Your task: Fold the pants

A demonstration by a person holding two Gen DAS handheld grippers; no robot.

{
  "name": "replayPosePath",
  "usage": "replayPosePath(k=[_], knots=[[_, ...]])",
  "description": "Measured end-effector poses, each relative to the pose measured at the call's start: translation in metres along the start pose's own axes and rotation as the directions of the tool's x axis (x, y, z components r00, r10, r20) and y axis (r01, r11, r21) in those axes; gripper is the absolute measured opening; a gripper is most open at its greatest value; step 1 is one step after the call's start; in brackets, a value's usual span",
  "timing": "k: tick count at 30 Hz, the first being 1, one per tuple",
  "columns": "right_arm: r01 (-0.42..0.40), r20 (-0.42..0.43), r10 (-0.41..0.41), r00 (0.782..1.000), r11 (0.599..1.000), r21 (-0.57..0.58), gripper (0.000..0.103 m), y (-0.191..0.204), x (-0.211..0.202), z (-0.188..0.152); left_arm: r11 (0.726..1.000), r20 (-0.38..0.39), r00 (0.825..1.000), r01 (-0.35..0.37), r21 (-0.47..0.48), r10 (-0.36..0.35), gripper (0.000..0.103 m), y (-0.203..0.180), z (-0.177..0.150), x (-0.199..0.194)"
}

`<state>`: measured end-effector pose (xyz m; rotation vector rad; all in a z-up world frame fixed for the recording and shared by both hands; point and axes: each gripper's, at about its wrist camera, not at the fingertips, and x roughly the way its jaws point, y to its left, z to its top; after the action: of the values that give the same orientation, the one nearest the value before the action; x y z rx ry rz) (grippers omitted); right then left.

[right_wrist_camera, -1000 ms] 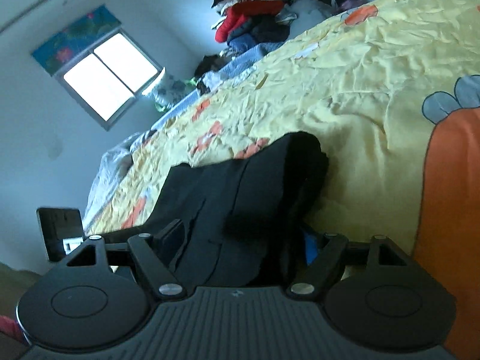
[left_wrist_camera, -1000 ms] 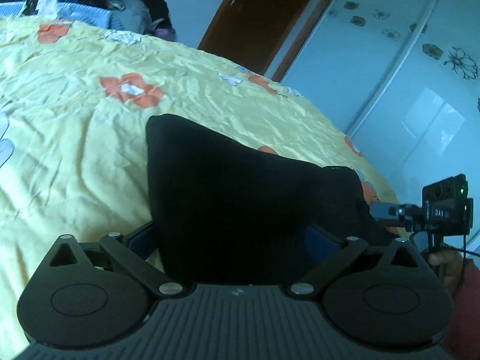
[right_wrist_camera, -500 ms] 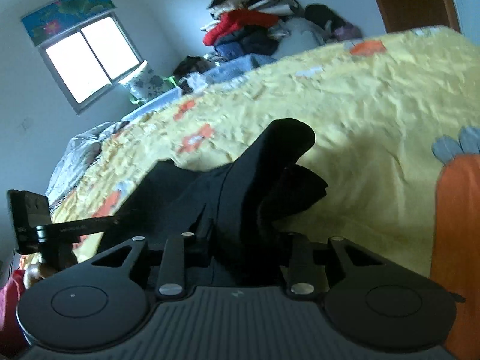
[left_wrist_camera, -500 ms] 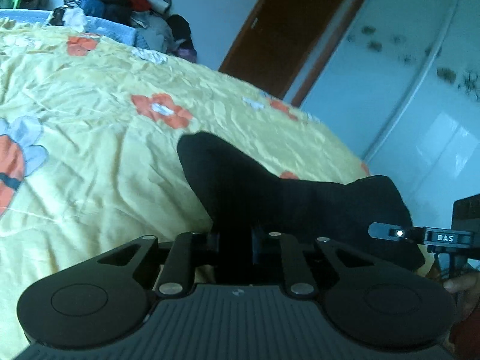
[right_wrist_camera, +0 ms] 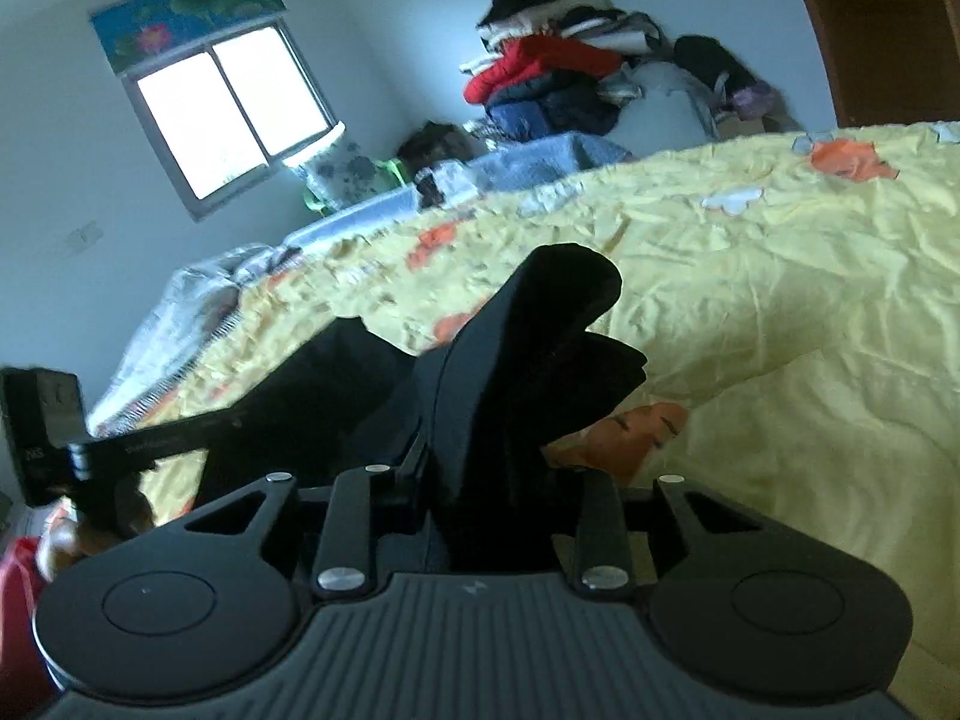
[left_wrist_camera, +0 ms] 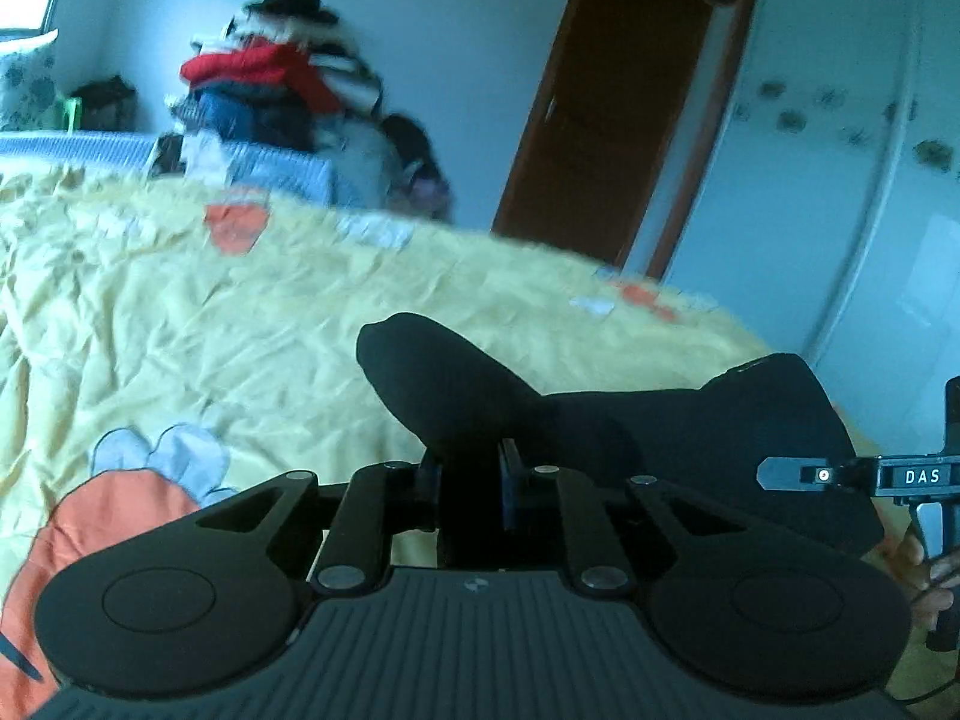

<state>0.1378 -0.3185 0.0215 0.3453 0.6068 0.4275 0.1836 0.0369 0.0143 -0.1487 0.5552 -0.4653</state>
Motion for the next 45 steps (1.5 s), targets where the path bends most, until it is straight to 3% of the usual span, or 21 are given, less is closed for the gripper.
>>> replayPosePath(k=[3, 5, 8, 10, 13, 16, 20, 24, 26, 29, 33, 37, 39, 41, 45], knots=[[0.096, -0.053, -0.098, 0.994, 0.994, -0.05, 0.034, -0.001, 0.021, -0.005, 0.999, -0.086, 0.996, -0.04, -0.008, 0.039, 0.022, 0.012, -0.006, 0.018], [0.128, -0.071, -0.135, 0.988, 0.987, -0.094, 0.042, -0.001, 0.021, -0.01, 0.997, -0.111, 0.991, -0.073, -0.007, 0.071, 0.04, 0.016, -0.012, 0.02], [0.173, -0.058, -0.183, 0.981, 0.974, -0.145, 0.046, 0.001, 0.008, -0.015, 0.989, -0.086, 0.986, -0.145, -0.013, 0.144, 0.066, 0.018, -0.015, 0.008], [0.237, -0.023, -0.245, 0.969, 0.955, -0.18, 0.046, 0.004, -0.003, -0.014, 0.984, -0.059, 0.982, -0.179, -0.012, 0.178, 0.066, 0.016, -0.012, -0.002], [0.372, 0.09, -0.362, 0.928, 0.889, -0.266, 0.046, 0.023, -0.017, -0.013, 0.991, -0.026, 0.991, -0.132, -0.011, 0.132, 0.076, 0.002, -0.005, -0.015], [0.314, 0.12, -0.291, 0.949, 0.89, -0.331, 0.046, 0.047, -0.02, -0.013, 0.995, -0.018, 0.996, -0.084, 0.045, 0.085, 0.09, -0.025, -0.004, -0.014], [0.227, 0.023, -0.241, 0.97, 0.875, -0.428, 0.046, 0.065, 0.008, -0.026, 0.993, -0.044, 0.998, -0.035, 0.11, 0.04, 0.092, -0.06, -0.018, -0.004], [0.229, -0.039, -0.27, 0.962, 0.878, -0.42, 0.045, 0.055, 0.02, -0.041, 0.987, -0.124, 0.991, -0.031, 0.158, 0.051, 0.092, -0.068, -0.041, 0.015], [0.221, -0.055, -0.267, 0.962, 0.881, -0.418, 0.045, 0.05, 0.014, -0.046, 0.976, -0.1, 0.993, -0.046, 0.211, 0.069, 0.095, -0.069, -0.053, 0.013], [0.221, -0.056, -0.268, 0.962, 0.881, -0.418, 0.045, 0.052, 0.009, -0.048, 0.973, -0.092, 0.992, -0.064, 0.222, 0.086, 0.095, -0.073, -0.053, 0.011], [0.258, 0.007, -0.277, 0.961, 0.882, -0.394, 0.046, 0.054, 0.009, -0.032, 0.983, -0.06, 0.994, -0.082, 0.164, 0.093, 0.096, -0.074, -0.037, 0.012], [0.249, 0.013, -0.264, 0.965, 0.894, -0.372, 0.046, 0.052, 0.027, -0.015, 0.971, -0.094, 0.982, -0.142, 0.19, 0.162, 0.097, -0.078, -0.032, 0.028], [0.274, -0.01, -0.301, 0.953, 0.879, -0.389, 0.045, 0.049, 0.043, -0.012, 0.968, -0.116, 0.976, -0.159, 0.196, 0.184, 0.098, -0.079, -0.038, 0.034], [0.319, -0.008, -0.355, 0.935, 0.849, -0.422, 0.046, 0.044, 0.055, -0.013, 0.962, -0.089, 0.976, -0.175, 0.21, 0.196, 0.101, -0.081, -0.043, 0.033], [0.305, -0.018, -0.335, 0.942, 0.878, -0.368, 0.046, 0.033, 0.058, -0.006, 0.955, -0.079, 0.973, -0.196, 0.221, 0.217, 0.103, -0.084, -0.046, 0.034]])
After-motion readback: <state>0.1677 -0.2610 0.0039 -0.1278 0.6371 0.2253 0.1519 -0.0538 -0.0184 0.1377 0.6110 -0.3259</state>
